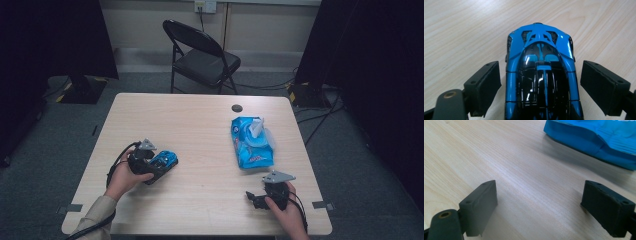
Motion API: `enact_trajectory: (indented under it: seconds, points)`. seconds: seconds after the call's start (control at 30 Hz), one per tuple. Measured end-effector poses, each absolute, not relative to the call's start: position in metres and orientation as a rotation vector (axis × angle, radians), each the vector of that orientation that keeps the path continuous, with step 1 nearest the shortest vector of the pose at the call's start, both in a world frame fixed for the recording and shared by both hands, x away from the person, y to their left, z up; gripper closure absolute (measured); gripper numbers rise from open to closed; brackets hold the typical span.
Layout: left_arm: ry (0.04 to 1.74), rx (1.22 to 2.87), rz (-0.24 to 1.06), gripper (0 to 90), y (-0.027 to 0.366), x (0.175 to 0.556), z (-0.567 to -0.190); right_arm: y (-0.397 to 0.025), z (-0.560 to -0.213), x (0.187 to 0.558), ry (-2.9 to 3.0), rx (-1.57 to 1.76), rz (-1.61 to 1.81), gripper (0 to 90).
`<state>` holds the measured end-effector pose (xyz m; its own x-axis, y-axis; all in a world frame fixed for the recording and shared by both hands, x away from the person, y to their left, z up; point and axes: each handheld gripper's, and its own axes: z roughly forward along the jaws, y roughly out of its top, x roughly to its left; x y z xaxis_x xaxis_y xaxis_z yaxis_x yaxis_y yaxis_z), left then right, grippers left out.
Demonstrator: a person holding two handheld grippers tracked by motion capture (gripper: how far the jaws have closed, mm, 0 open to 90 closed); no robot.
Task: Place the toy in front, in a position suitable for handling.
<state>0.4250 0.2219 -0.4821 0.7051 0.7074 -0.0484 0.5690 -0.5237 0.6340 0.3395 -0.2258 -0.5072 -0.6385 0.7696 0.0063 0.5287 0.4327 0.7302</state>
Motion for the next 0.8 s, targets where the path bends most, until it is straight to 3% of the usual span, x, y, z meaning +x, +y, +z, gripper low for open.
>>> enact_trajectory:
  seconds: [0.63, 0.8]
  points:
    - [0.996, 2.280, 0.288, 17.6, 0.225, 0.424, -0.493, -0.226, -0.507, 0.339, 2.362, 1.113, 1.029, 12.3]
    - [0.970, 2.292, 0.293, 25.4, 0.222, 0.422, -0.491, -0.226, -0.507, 0.339, 2.362, 1.113, 1.029, 12.3]
